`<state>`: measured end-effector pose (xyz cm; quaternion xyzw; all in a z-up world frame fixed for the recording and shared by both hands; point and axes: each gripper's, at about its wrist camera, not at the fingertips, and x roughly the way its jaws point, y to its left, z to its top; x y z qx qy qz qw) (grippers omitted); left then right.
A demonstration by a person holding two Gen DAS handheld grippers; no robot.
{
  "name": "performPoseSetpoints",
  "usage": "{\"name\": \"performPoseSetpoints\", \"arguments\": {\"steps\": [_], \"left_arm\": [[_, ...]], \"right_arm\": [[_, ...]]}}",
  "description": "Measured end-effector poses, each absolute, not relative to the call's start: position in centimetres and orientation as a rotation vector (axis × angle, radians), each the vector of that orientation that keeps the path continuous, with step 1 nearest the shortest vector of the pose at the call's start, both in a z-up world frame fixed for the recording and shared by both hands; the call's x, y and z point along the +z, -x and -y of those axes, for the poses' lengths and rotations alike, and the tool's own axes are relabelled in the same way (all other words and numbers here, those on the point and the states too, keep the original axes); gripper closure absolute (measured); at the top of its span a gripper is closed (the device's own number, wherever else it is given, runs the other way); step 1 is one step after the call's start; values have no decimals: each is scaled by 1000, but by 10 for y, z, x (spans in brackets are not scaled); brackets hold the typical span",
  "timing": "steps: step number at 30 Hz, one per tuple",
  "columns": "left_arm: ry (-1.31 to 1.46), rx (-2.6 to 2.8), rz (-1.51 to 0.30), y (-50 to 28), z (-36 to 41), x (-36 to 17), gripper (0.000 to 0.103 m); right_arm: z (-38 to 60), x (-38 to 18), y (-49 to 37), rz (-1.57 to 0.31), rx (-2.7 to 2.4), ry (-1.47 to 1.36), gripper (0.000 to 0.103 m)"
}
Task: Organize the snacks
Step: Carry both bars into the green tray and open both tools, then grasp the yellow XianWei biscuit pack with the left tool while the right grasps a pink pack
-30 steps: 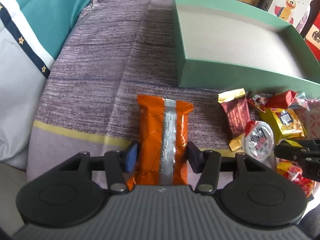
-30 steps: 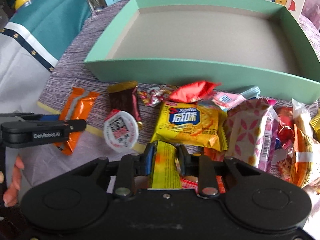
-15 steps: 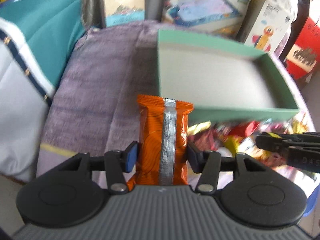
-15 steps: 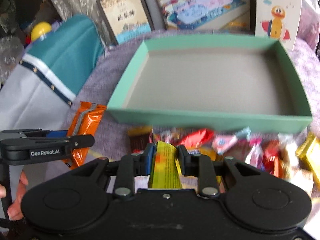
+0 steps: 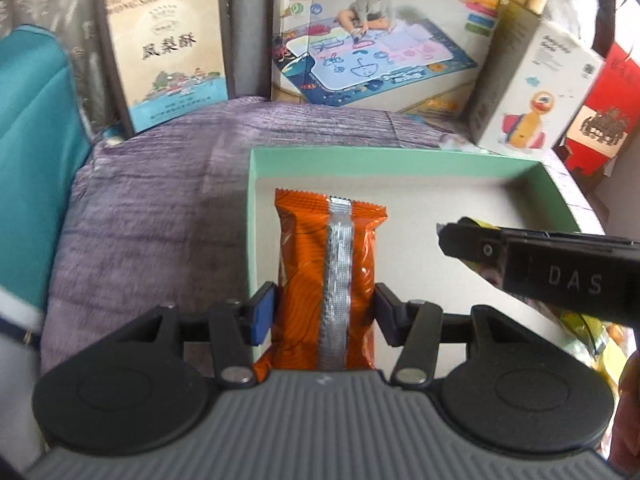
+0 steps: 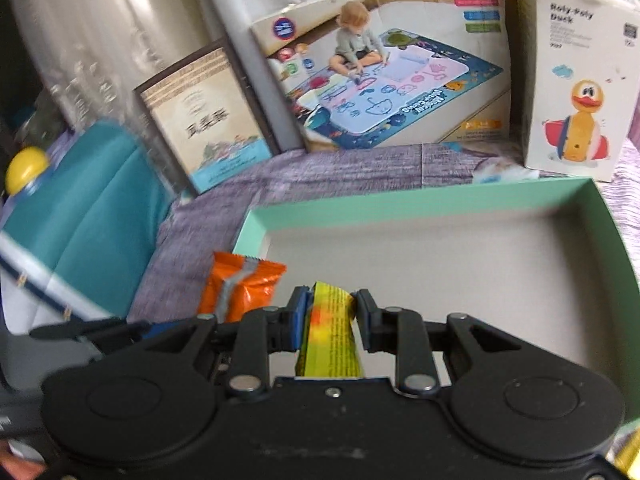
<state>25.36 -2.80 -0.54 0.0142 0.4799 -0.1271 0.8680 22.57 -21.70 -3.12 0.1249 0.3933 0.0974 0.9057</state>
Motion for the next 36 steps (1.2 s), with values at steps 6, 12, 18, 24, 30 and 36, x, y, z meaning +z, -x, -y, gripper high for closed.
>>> {"name": "performPoseSetpoints", "arguments": {"steps": [6, 12, 18, 24, 30, 36], "left_arm": [[-48, -255, -1021, -307, 36, -28, 52], [-65, -255, -1018, -334, 43, -37, 49], [-28, -256, -964, -329, 39, -23, 15], [-56, -226, -969, -309, 42, -15, 6], [-79, -228, -959, -265, 47, -4, 1], [-98, -243, -970, -214, 51, 1, 0]], "right_arm": [[216, -52, -284, -820, 163, -319, 77], [212, -64, -317, -813, 173, -367, 73], [217, -50, -314, -758, 195, -357, 23], [227, -36, -282, -749, 192, -315, 3], [239, -23, -239, -748, 203, -291, 2], [256, -14, -185, -743, 196, -278, 0]]}}
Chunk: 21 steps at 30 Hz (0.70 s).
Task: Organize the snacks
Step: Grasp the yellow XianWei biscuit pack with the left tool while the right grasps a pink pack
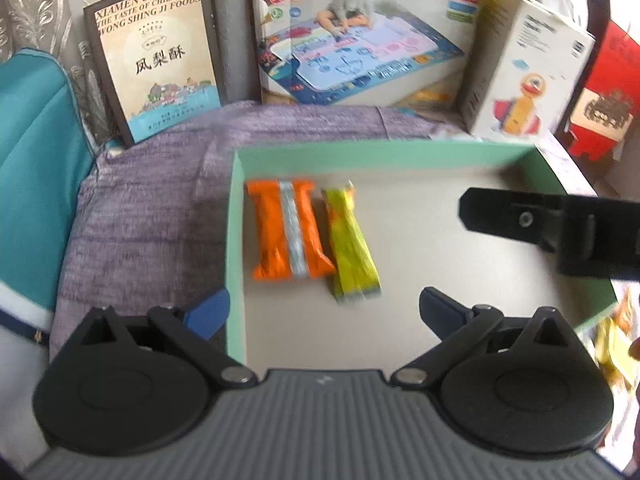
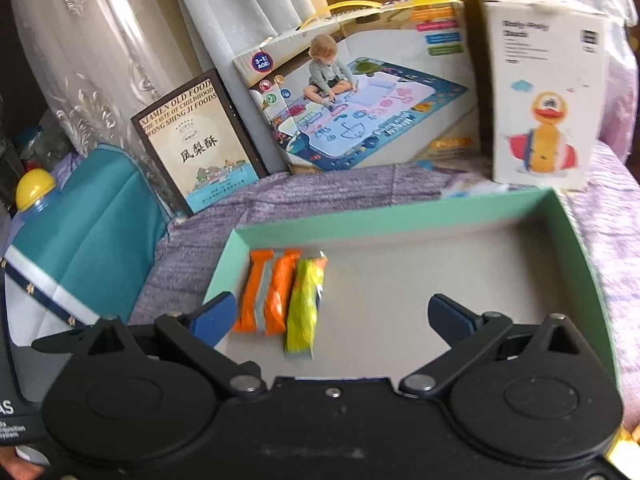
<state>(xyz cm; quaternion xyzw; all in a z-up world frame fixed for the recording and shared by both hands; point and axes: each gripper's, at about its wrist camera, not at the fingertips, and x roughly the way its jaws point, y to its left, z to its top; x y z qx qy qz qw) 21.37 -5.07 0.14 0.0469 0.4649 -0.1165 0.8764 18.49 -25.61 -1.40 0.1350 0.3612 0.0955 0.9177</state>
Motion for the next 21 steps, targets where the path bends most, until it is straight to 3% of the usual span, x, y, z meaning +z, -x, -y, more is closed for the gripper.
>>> {"name": "performPoseSetpoints", "arguments": {"steps": [18, 20, 21], "left_arm": [[-224, -377, -1036, -98, 68, -40, 0], [-239, -391, -1035, -95, 70, -42, 0], [-250, -400, -1031, -94, 73, -43, 0]], "right_arm": [[305, -50, -64, -823, 124, -321, 0], [310, -57, -56, -831, 102, -336, 4], [310, -59, -56, -836, 97, -339, 13]]}}
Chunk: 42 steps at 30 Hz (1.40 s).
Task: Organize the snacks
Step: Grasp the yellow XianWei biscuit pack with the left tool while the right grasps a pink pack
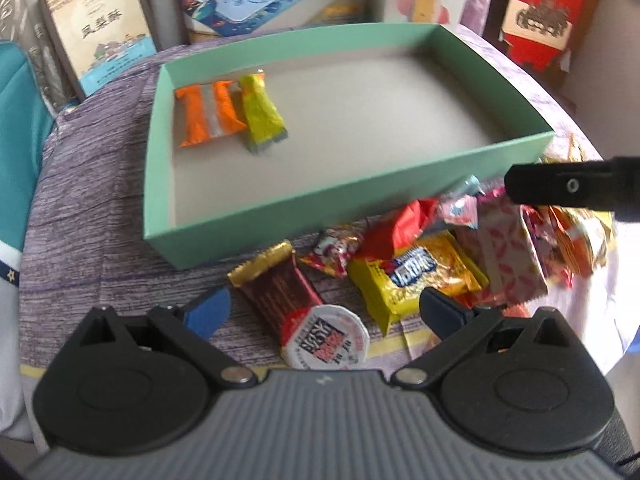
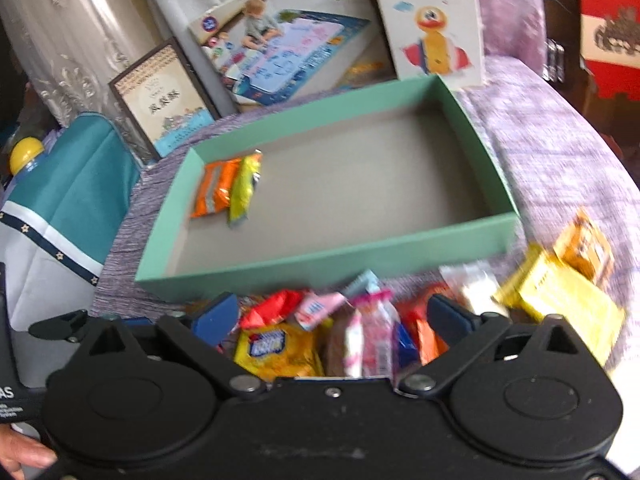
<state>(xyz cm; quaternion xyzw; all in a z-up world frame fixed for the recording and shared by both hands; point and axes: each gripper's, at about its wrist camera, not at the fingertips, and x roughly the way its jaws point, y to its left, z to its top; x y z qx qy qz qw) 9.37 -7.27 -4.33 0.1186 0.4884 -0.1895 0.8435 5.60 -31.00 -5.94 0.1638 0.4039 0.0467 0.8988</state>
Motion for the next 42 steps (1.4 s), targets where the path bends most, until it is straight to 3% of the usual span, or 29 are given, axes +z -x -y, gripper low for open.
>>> {"name": "performPoseSetpoints", "arguments": {"steps": [2, 4, 12, 16, 20, 26, 37, 42], "left_arm": [[-275, -423, -1023, -91, 79, -45, 0], [-297, -444, -1019, -88, 87, -47, 0], [-367, -507, -1036, -91, 112, -65, 9], [-419, -560, -1052, -94, 123, -74, 25], [-479, -613, -1062, -98, 136, -82, 28], [-578, -673, -1040, -106, 148, -87, 18], [-489, -698, -1123, -91, 140, -84, 41], [-489, -705, -1148, -95, 140, -83, 40]], "right_arm": [[312, -66, -53, -855, 89, -352, 25], [313, -71, -50, -871, 96, -364, 47], [310, -91, -53, -916, 106, -337, 89], [313, -90, -55, -899, 121, -353, 91], [326, -90, -59, -897, 127, -396, 91], [335, -94, -61, -901, 151, -437, 91], [332, -96, -60, -906, 184, -442, 91], [329, -97, -63, -913, 189, -425, 91]]}}
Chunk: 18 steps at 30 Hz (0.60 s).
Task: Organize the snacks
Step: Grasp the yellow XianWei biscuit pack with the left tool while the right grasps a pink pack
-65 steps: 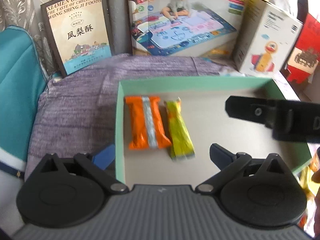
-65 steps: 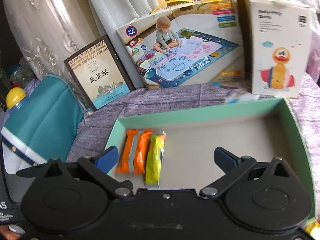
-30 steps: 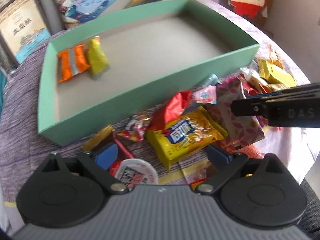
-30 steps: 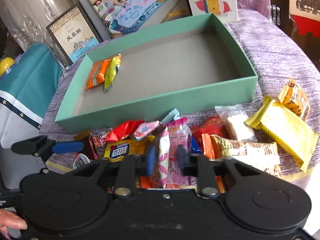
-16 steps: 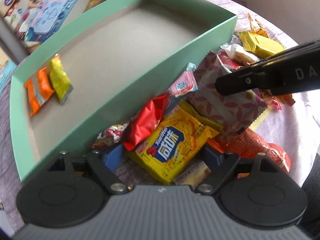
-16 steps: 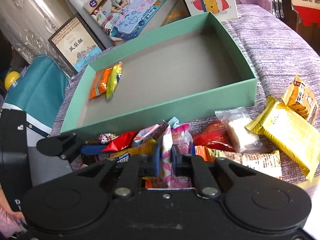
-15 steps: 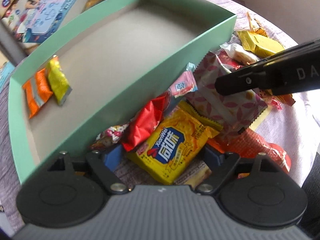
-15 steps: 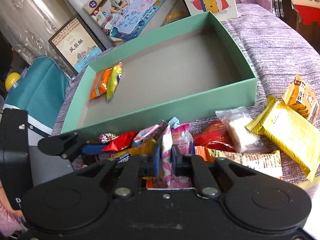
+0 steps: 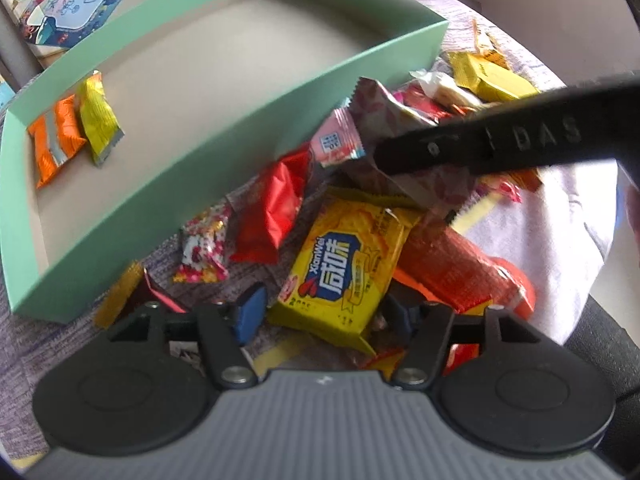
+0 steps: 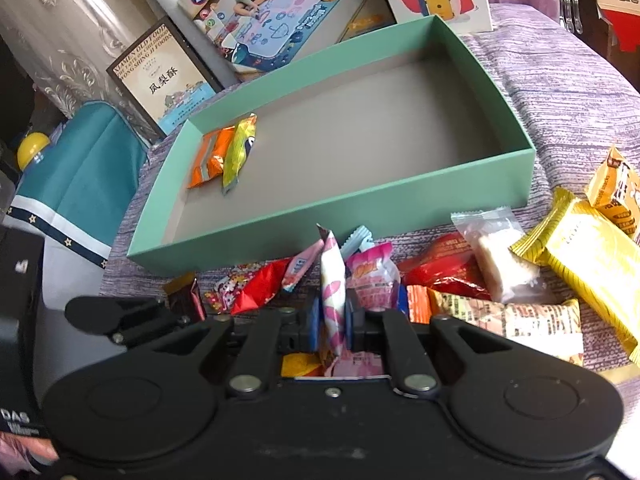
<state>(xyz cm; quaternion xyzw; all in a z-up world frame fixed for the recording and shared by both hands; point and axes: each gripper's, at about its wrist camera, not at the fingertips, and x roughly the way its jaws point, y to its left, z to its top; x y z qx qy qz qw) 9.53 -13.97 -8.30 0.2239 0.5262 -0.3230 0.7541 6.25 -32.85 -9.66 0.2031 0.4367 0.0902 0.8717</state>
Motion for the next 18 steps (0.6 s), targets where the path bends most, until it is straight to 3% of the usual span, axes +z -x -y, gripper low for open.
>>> {"name": "performPoseSetpoints", "arguments": {"steps": [7, 10, 18], "left_arm": [[-523, -701, -1118, -101, 155, -88, 34], [-508, -701, -1103, -100, 153, -84, 53], [-366, -668, -1121, -88, 132, -68, 55]], "right_arm": [[327, -99, -66, -914, 175, -433, 92], [326, -98, -66, -912, 166, -429, 92], [336, -92, -52, -905, 154, -471, 93]]}}
